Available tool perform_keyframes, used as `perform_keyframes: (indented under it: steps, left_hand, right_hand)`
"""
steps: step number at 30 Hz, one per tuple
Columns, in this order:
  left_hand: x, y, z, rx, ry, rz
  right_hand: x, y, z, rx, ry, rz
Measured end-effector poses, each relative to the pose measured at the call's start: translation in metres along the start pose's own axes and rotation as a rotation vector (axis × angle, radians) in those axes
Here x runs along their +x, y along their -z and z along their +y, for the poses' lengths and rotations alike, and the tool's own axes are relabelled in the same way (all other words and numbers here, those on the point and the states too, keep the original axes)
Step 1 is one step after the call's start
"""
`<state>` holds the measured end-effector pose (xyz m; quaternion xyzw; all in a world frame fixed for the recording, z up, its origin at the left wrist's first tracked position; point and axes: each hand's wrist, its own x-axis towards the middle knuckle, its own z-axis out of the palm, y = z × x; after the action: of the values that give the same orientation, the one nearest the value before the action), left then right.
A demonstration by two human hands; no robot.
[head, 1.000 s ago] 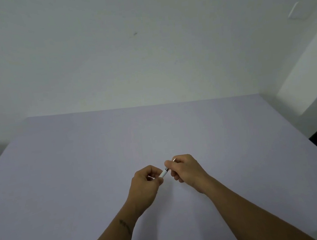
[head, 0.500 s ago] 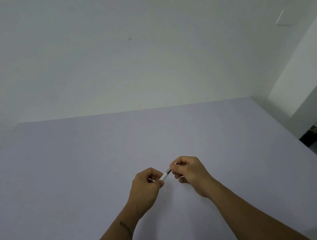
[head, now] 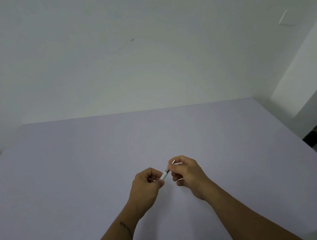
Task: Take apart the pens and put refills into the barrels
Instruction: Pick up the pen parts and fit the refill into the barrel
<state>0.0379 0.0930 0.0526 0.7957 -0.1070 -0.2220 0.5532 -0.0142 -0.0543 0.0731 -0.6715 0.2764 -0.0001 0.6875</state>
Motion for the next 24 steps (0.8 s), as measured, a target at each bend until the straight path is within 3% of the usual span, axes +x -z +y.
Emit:
perform_keyframes:
  steps: [4,13,17,24]
  left_hand:
    - [0.002,0.003,-0.001,0.002,0.005,0.002]
    - [0.009,0.006,0.003,-0.013,0.015,-0.005]
    - [0.013,0.007,0.004,-0.020,0.017,-0.010]
    - [0.019,0.008,0.002,0.010,0.035,-0.039]
  right_hand:
    - [0.002,0.000,0.000,0.086,-0.047,-0.005]
    - [0.008,-0.009,-0.008,-0.067,0.026,0.035]
    - [0.009,-0.005,-0.011,0.081,-0.029,-0.012]
    - [0.013,-0.007,-0.011,-0.009,-0.036,0.028]
